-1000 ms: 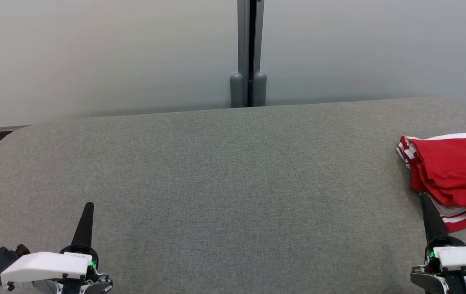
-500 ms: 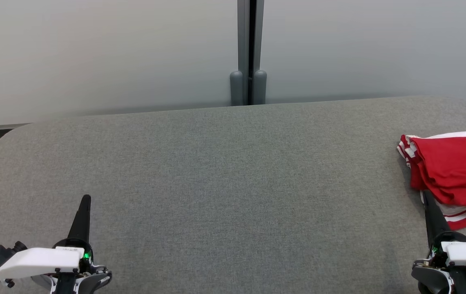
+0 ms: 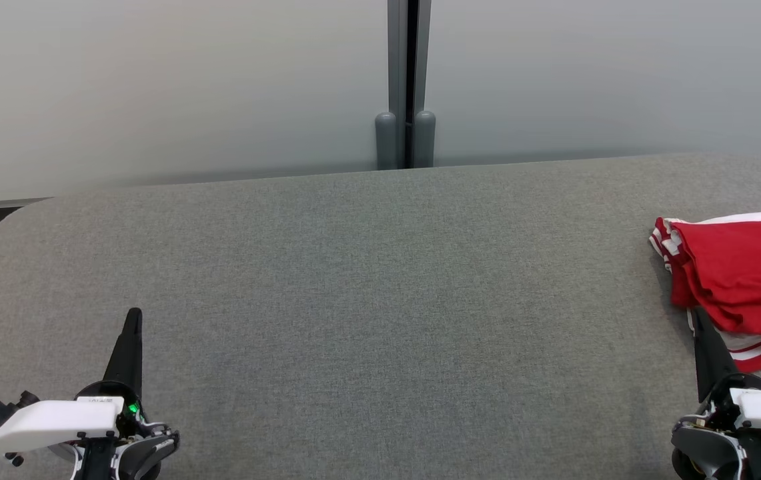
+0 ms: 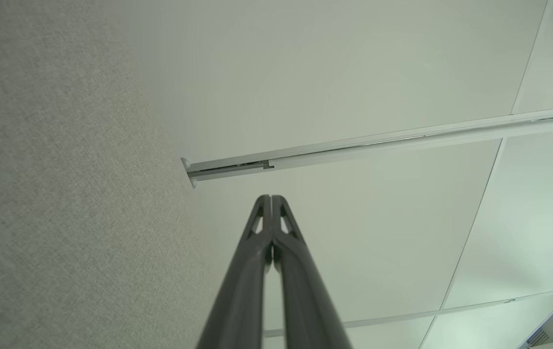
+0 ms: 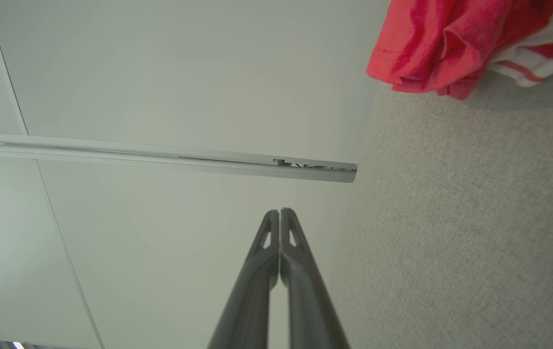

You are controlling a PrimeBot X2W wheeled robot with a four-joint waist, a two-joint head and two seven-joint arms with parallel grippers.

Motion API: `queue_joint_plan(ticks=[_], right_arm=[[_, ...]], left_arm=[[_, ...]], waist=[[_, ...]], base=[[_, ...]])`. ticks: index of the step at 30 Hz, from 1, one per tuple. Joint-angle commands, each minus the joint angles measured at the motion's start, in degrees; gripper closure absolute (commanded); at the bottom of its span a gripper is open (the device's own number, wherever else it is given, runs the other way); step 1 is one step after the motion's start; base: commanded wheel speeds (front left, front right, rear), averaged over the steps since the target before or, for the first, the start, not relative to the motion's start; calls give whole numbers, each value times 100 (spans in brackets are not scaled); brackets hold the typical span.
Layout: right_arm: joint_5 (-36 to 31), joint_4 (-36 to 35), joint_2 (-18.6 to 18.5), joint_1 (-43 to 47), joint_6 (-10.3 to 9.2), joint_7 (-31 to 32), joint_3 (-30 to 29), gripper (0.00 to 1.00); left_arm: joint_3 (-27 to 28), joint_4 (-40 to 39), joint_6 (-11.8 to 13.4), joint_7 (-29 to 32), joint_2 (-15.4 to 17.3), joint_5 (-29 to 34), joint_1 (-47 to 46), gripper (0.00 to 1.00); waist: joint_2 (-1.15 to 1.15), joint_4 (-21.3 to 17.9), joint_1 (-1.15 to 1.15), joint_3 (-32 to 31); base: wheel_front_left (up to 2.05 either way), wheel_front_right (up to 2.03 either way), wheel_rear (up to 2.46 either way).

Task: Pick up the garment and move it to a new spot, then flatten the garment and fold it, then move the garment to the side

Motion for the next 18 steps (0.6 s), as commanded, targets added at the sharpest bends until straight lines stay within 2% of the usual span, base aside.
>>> queue_joint_plan(ticks=[1,13,18], right_arm=[[129,10,-11,-91,1,32,-38,100],[568,86,28,-159,0,80,-97,100],[531,84,29,-159,0,82,-97,100]], left_arm=[[50,3,-50,30,-7,-93,-95,100],[168,70,-149,120,-70,-476,-191,100],[166,68,-148,123,-71,-453,-177,100]], waist=[[0,0,0,4],[0,-2,0,40],[0,-2,0,40]], base=[[0,0,0],[0,0,0],[0,0,0]])
